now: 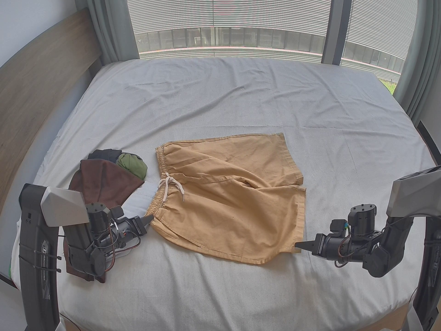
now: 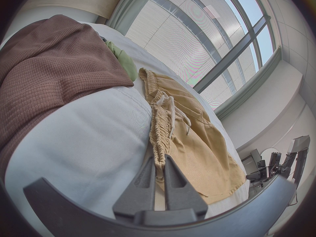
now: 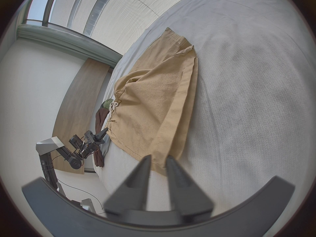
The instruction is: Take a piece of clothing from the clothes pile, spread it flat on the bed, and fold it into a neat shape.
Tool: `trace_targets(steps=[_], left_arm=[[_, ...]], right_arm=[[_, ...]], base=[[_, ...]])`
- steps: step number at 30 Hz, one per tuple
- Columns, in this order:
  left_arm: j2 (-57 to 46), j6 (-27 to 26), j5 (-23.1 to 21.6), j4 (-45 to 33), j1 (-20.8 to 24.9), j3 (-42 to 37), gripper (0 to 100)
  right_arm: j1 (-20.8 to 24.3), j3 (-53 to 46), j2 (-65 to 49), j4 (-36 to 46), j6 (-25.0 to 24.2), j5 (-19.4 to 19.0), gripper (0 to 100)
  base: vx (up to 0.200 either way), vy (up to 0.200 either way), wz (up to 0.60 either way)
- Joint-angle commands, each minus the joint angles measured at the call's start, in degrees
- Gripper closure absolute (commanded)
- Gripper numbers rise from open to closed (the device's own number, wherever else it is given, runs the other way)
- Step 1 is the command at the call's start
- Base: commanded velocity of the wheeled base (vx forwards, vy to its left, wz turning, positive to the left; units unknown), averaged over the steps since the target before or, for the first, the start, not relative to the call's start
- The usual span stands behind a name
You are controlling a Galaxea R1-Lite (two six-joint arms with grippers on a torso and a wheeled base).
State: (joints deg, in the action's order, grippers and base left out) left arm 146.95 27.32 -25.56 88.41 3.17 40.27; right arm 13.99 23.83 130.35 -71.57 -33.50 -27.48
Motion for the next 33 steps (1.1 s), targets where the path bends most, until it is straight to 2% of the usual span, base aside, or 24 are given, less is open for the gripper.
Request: trace_targets(steps=[1, 13, 17, 20, 25, 33], left_arm=[[0.2, 0.0, 0.0, 0.0, -0.1, 0.1, 100], [0.4, -0.1, 0.0, 0.0, 0.0, -0.2, 100], [0.5, -1.8, -0.3, 0.0, 0.1, -0.5, 100], [0.9, -3.1, -0.3, 0.0, 0.0, -0.5, 100], [1.4, -4.0, -0.3, 0.0, 0.0, -0.5, 100], [1.4, -4.0, -0.3, 0.0, 0.2, -0.6, 100]], right_arm=[[-0.3, -0.5, -0.2, -0.1, 0.0, 0.0, 100], [-1.4, -1.0, -0.3, 0.4, 0.2, 0.0, 100], [-2.1, -1.0, -2.3, 4.2, 0.7, 0.0, 100], [-2.5, -0.8, -3.4, 7.0, 1.9, 0.0, 100], [-4.8, 0.0, -3.5, 13.3, 7.7, 0.1, 100], [-5.8, 1.8, -1.6, 14.1, 8.0, 0.1, 100]], base=[[0.0, 0.0, 0.0], [0.0, 0.0, 0.0], [0.0, 0.0, 0.0], [0.0, 0.0, 0.0], [0.0, 0.0, 0.0], [0.0, 0.0, 0.0]])
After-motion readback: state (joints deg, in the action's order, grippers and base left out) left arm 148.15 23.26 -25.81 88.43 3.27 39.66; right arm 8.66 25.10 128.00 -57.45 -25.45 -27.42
